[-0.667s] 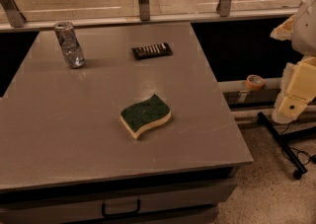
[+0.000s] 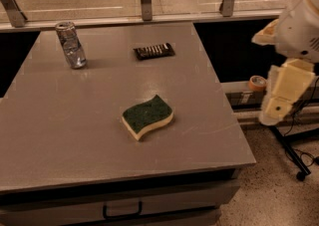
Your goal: Move sponge near redbull can
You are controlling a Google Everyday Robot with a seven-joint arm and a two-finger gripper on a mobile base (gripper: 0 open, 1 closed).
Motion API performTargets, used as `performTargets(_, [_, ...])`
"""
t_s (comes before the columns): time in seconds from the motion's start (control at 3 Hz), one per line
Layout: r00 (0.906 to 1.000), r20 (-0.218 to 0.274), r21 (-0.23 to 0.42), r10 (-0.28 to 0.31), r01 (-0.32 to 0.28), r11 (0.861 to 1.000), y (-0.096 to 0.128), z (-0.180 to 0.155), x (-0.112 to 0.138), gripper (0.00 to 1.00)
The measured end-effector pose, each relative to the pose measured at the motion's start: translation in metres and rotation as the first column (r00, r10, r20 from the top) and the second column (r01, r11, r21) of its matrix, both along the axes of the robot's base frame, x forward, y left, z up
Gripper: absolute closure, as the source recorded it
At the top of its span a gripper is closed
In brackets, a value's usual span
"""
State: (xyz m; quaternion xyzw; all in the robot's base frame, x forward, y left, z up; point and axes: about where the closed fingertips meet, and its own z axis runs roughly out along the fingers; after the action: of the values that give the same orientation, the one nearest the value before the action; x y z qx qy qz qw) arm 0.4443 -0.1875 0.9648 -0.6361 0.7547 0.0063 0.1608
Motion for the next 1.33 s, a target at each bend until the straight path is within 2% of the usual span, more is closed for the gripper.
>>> performTargets(0.33, [0.9887, -0.062, 0.068, 0.137, -0.132, 0.989, 0.051, -0.031, 0.014, 0.0])
performTargets(0.67, [0.9518, -0.102, 0.096, 0.289, -0.28, 0.955, 0.1, -0.06, 0.024, 0.0])
performTargets(1.0, [0.8648, -0.096, 0.138, 0.493, -0.479, 0.867, 0.148, -0.085, 0.026, 0.0])
performTargets(1.33, [0.8648, -0.096, 0.138, 0.493, -0.479, 0.867, 0.148, -0.085, 0.026, 0.0])
